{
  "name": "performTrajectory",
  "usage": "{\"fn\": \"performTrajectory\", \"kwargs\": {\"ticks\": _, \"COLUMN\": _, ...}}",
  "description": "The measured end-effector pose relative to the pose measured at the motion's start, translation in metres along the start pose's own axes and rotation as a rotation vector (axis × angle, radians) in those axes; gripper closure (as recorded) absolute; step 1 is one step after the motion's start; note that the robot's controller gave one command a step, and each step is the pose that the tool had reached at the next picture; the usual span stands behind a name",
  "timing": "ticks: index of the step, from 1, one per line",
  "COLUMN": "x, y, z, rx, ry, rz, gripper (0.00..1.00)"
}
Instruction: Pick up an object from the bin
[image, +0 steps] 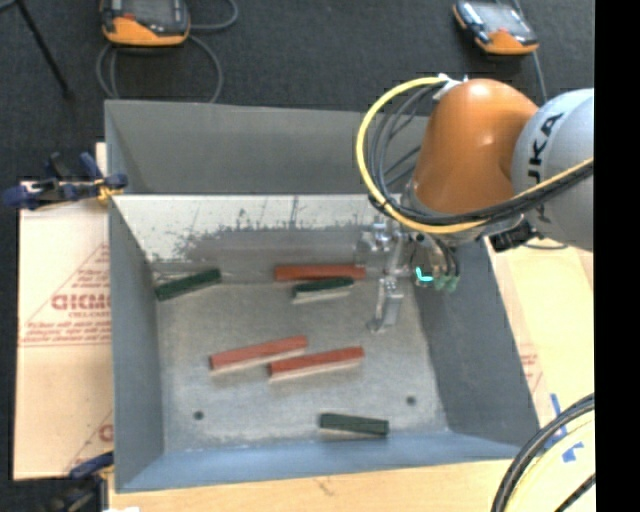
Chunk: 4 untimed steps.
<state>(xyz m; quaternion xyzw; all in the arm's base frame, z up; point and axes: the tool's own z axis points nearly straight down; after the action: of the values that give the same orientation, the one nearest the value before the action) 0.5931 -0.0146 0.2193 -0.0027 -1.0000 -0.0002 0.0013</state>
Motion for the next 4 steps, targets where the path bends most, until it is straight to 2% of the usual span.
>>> {"fn": "performTrajectory", "kwargs": {"ticks": 1, "x": 0.0, "y": -0.001, "z": 0.147, "rx": -0.002, "ry": 0.001, "rz": 0.021, "gripper": 0.0}}
{"fn": "performTrajectory", "kwargs": {"ticks": 2, "x": 0.047, "y": 0.051, "z": 0.149, "rx": -0.001, "ry": -0.004, "rz": -0.024, "gripper": 0.0}}
{"fn": "performTrajectory", "kwargs": {"ticks": 3, "x": 0.046, "y": 0.05, "z": 0.149, "rx": 0.0, "ry": -0.006, "rz": -0.023, "gripper": 1.0}}
{"fn": "performTrajectory", "kwargs": {"ticks": 4, "x": 0.031, "y": 0.064, "z": 0.025, "rx": -0.002, "ry": -0.014, "rz": 0.065, "gripper": 1.0}}
